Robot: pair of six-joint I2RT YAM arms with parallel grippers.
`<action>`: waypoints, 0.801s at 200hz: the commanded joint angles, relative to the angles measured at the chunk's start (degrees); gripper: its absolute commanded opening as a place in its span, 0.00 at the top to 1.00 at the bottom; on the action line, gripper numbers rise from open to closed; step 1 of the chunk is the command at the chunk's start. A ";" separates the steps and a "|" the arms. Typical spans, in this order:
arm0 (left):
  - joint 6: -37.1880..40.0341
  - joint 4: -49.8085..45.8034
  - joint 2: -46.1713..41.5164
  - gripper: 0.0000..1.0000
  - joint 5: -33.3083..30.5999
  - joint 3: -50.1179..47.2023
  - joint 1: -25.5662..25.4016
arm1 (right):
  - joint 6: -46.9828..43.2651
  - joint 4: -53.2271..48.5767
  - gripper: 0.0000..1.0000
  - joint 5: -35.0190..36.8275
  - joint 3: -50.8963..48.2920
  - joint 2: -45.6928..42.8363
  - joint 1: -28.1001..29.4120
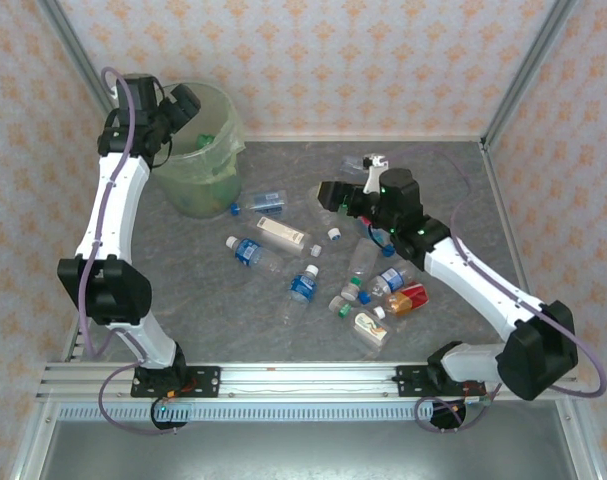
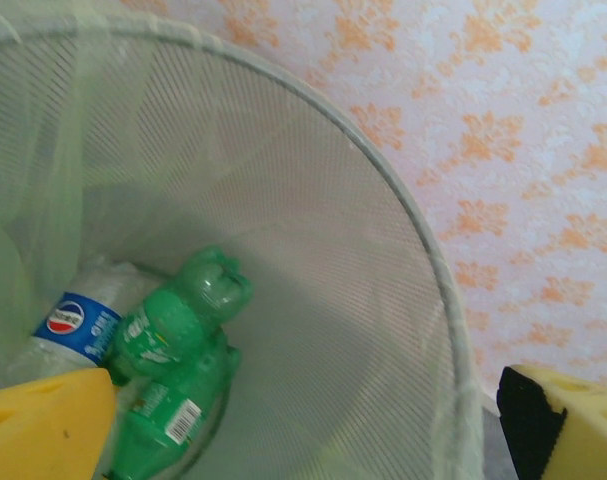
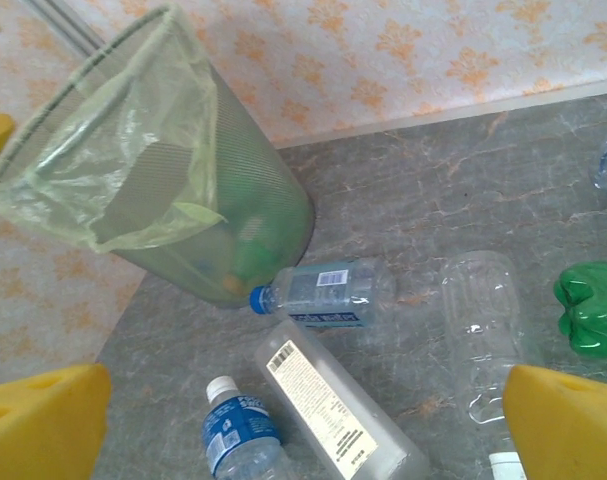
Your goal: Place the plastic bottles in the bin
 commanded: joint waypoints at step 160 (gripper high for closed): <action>0.58 10.56 -21.62 0.01 4.22 -24.51 -13.19 | 24.85 -4.33 0.09 4.27 12.73 28.26 -12.37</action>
